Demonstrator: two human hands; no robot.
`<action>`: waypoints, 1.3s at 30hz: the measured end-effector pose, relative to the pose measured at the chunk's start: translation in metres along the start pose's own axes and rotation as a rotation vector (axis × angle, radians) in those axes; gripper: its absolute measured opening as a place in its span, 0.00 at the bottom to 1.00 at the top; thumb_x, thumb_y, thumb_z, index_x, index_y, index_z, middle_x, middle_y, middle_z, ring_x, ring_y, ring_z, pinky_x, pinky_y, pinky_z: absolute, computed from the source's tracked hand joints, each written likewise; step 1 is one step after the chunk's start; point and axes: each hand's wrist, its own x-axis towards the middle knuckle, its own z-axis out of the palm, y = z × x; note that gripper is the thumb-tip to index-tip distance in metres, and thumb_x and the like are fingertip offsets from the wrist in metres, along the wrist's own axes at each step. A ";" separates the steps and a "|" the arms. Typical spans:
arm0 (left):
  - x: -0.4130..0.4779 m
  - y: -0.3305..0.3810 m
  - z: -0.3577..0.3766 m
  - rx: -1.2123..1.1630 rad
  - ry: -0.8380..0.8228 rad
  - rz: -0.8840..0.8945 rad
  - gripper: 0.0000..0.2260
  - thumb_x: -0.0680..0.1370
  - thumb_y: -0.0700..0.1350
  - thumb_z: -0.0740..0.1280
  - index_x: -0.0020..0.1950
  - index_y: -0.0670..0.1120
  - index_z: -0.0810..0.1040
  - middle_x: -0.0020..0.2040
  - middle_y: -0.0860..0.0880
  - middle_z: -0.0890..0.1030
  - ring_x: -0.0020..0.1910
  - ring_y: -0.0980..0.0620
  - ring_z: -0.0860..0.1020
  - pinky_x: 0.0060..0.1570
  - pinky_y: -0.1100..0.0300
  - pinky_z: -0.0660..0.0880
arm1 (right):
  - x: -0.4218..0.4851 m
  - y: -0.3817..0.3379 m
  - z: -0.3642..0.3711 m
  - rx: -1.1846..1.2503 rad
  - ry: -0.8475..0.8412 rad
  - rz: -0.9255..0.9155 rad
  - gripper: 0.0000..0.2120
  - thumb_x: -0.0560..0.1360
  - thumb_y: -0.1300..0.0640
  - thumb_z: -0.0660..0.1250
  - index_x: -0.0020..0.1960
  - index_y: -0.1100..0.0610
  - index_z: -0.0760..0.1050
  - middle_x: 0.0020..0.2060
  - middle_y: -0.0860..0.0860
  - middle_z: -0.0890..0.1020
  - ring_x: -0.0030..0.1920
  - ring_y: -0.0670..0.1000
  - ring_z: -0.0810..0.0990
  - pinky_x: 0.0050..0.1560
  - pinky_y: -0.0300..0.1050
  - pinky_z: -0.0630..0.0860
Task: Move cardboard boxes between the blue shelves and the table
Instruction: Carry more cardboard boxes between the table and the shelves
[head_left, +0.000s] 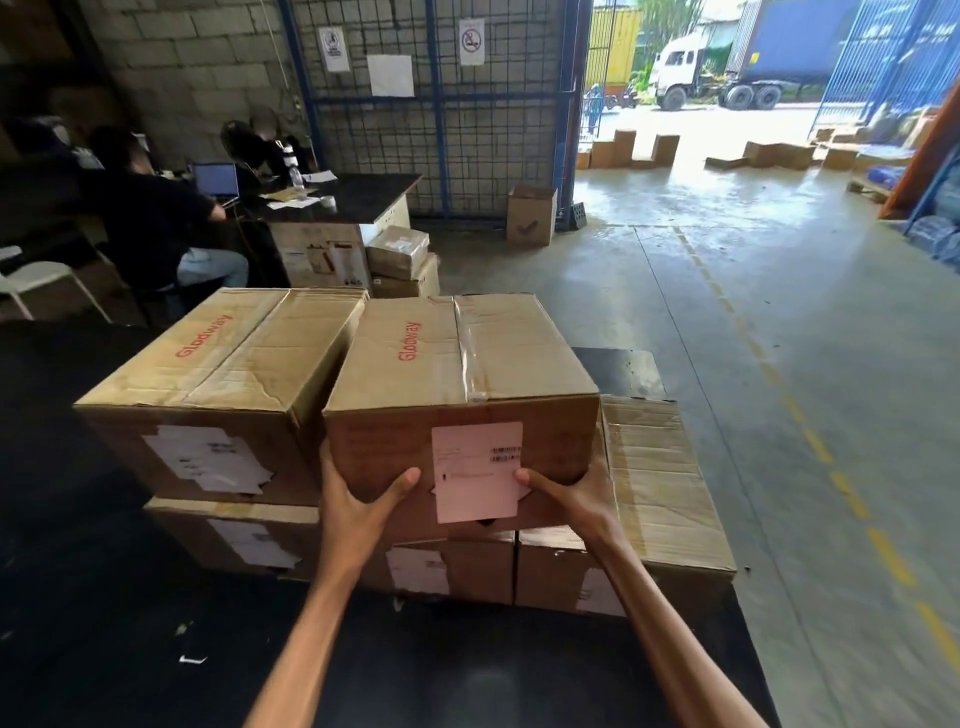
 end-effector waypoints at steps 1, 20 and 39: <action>0.002 0.012 0.002 0.038 0.015 0.044 0.51 0.58 0.67 0.81 0.77 0.66 0.60 0.70 0.54 0.77 0.69 0.55 0.76 0.65 0.53 0.75 | 0.000 -0.008 -0.002 0.029 0.034 -0.020 0.60 0.56 0.38 0.88 0.80 0.39 0.60 0.65 0.44 0.82 0.63 0.46 0.83 0.62 0.53 0.81; -0.012 0.188 -0.033 0.275 0.288 0.600 0.56 0.65 0.69 0.76 0.82 0.67 0.43 0.80 0.57 0.62 0.75 0.55 0.64 0.68 0.46 0.69 | -0.005 -0.175 -0.011 -0.050 0.298 -0.607 0.61 0.63 0.25 0.74 0.85 0.48 0.49 0.63 0.13 0.65 0.52 0.21 0.74 0.52 0.18 0.70; -0.247 0.207 -0.336 0.814 1.050 0.468 0.57 0.64 0.72 0.75 0.85 0.55 0.51 0.81 0.58 0.63 0.77 0.63 0.64 0.73 0.71 0.61 | -0.220 -0.272 0.264 0.322 -0.497 -0.675 0.65 0.58 0.20 0.73 0.84 0.37 0.44 0.71 0.15 0.55 0.69 0.20 0.58 0.72 0.47 0.62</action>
